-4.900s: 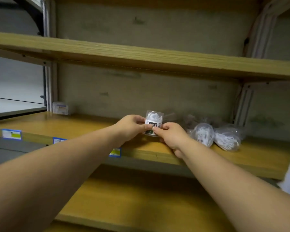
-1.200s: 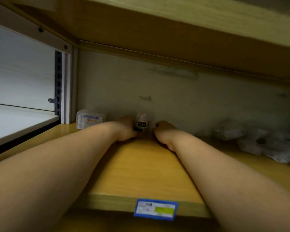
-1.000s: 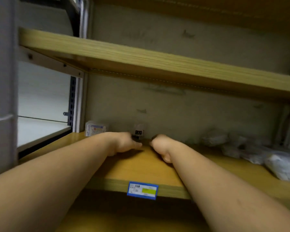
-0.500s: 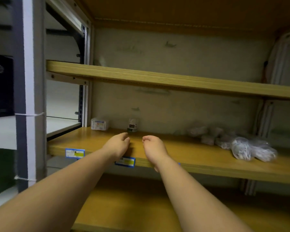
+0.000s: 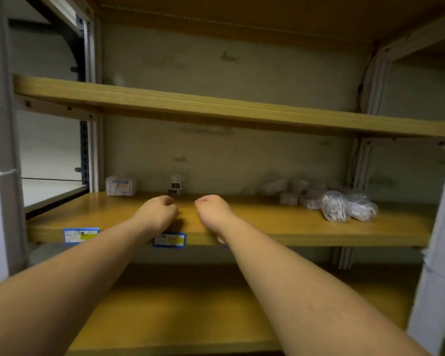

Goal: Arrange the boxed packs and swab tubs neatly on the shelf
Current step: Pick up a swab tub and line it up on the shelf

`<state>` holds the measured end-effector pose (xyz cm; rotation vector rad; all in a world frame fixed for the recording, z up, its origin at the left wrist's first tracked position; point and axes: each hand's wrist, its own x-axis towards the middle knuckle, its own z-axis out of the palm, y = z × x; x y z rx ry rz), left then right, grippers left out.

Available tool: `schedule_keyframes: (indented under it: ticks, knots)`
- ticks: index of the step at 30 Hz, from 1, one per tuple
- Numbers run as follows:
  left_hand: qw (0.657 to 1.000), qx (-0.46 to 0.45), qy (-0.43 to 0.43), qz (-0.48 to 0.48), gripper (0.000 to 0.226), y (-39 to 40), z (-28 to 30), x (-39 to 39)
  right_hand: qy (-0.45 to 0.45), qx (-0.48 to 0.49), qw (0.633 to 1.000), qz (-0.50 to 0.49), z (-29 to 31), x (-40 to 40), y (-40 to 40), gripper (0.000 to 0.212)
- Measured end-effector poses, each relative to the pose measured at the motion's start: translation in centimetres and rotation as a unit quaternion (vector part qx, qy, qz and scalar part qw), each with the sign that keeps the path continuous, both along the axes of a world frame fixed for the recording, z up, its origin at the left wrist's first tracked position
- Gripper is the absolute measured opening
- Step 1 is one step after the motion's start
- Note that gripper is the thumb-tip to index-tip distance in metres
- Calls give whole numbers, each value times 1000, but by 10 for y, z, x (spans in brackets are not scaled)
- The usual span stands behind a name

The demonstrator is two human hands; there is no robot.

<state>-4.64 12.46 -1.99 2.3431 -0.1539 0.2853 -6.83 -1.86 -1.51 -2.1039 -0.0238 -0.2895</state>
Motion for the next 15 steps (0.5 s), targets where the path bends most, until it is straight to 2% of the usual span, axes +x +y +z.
schedule_keyframes:
  ticks: [4,6,9,12,15]
  knots:
    - [999,-17,-43,16,47,-32,1,-17,-19,-13,1000,-17,15,-17,-33,27]
    - [998,-9,-60,-17,49,-68,2,-31,-51,-6,996,-69,17,-24,-74,34]
    - [992,-24,-54,-107,49,-137,5,-52,-64,22,991,-117,13,-28,-144,31]
    - [988,-30,-57,-137,47,-205,7,-62,-59,34,990,-123,8,-32,-203,31]
    - [991,-38,-50,-115,48,-260,10,-56,-38,-4,996,-76,0,-38,-239,34]
